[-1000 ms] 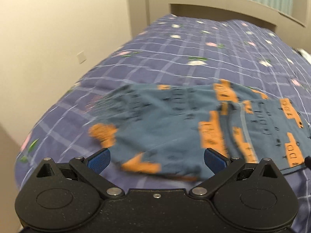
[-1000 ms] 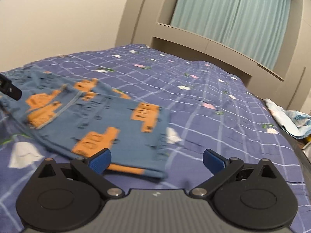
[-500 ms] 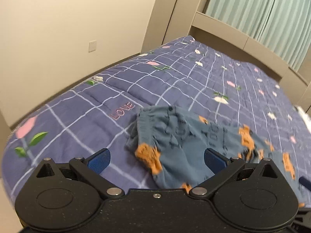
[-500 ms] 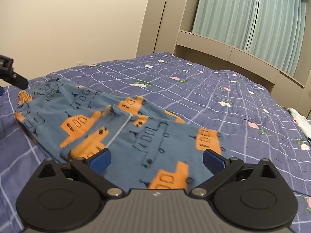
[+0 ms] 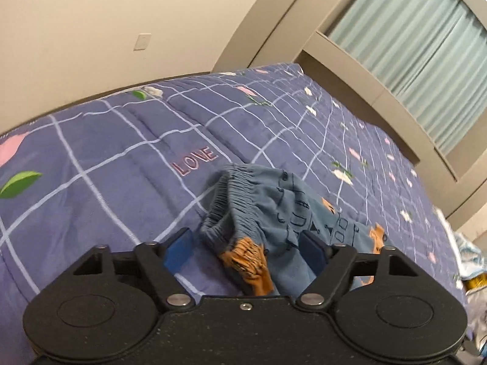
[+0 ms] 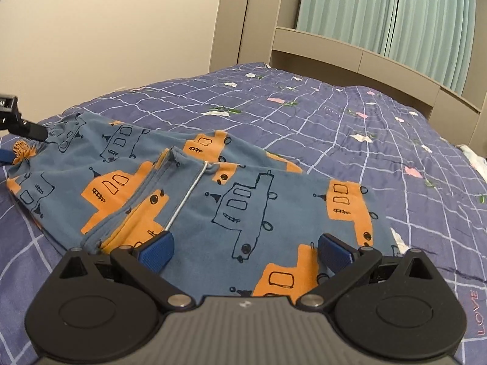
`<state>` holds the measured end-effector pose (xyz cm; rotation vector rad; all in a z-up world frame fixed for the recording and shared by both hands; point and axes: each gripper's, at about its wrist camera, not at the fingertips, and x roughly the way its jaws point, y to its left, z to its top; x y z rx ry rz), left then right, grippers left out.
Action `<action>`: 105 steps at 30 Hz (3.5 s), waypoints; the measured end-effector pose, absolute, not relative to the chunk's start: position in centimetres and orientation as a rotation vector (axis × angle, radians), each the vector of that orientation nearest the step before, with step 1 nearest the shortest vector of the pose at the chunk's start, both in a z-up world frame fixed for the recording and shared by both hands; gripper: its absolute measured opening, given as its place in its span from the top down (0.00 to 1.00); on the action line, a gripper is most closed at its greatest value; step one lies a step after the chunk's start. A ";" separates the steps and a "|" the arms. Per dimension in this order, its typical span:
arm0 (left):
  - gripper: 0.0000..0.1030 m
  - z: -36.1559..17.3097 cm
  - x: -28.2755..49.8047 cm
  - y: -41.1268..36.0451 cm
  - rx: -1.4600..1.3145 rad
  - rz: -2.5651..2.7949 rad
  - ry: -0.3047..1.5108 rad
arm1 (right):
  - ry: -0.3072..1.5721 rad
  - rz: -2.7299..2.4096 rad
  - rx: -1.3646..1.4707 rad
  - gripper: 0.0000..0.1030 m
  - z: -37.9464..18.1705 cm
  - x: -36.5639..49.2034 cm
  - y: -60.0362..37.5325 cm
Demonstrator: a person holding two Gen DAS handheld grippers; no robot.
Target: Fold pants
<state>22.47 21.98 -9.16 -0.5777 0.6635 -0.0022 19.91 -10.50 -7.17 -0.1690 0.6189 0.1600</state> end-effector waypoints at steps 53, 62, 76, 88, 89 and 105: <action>0.85 3.8 21.7 -7.3 0.049 -0.396 0.672 | 0.540 -0.075 -0.037 0.00 -2.8 13.9 -25.7; 0.83 -2.6 22.4 -14.7 0.170 -0.458 0.766 | 0.587 -0.157 0.053 0.00 -4.8 13.0 -31.2; 0.07 -4.3 18.1 -12.9 0.325 -0.447 0.691 | 0.559 -0.083 0.137 0.00 -5.4 12.8 -31.7; 0.10 -5.8 16.1 -12.5 0.557 -0.423 0.547 | 0.577 0.254 0.287 0.00 -3.8 16.2 -29.6; 0.12 -6.0 16.0 -12.6 0.566 -0.430 0.543 | 0.580 0.289 0.303 0.00 -3.7 16.9 -29.4; 0.83 -6.1 18.3 -12.3 0.441 -0.553 0.628 | 0.689 0.471 0.390 0.72 -5.3 24.7 -27.4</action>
